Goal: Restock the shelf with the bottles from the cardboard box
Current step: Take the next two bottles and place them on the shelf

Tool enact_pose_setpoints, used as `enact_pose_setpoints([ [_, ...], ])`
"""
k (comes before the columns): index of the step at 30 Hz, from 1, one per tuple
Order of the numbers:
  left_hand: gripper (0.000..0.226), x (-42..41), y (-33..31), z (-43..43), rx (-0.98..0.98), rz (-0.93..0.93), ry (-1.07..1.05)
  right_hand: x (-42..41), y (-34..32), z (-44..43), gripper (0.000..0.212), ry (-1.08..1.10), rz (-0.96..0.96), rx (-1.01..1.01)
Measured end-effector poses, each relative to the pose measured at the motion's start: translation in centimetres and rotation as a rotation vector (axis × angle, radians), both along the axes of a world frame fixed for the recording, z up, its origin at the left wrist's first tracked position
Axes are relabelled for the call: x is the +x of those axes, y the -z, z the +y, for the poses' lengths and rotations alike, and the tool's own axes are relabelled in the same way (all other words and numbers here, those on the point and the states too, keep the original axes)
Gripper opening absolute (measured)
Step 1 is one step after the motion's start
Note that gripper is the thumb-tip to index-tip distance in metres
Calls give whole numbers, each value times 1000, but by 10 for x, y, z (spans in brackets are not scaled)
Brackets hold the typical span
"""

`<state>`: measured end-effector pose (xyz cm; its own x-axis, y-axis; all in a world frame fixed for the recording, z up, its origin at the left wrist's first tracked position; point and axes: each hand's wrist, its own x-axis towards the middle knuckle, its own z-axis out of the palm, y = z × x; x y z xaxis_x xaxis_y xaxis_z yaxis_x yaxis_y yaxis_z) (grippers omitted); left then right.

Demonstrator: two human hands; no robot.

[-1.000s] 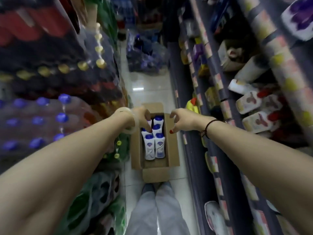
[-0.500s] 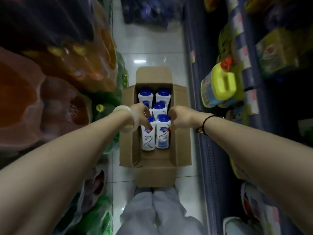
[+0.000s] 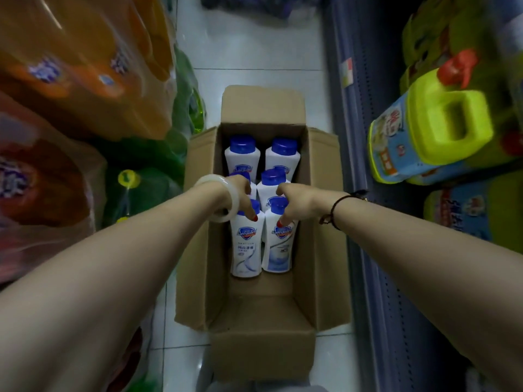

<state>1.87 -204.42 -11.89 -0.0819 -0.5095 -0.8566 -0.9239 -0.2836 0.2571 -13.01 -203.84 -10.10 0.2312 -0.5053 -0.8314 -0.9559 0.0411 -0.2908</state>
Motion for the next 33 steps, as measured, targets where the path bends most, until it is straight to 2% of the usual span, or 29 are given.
enact_pose_setpoints([
  [5,68,2,22,-2,14,-64,-63,6,14,-7,58,21,41,42],
  [14,60,5,31,4,30,-47,-92,6,28,-7,39,105,49,40],
  [20,48,6,40,20,-6,100,-213,7,34,11,44,175,36,-49],
  [22,52,6,41,22,7,119,-234,8,38,15,44,242,25,-71],
  [25,66,5,40,24,46,85,-229,9,42,18,47,336,13,-62],
  [29,68,4,41,25,57,36,-276,9,47,23,43,416,4,-68],
  [33,70,3,41,27,36,-1,-254,8,48,25,48,478,-36,-51],
])
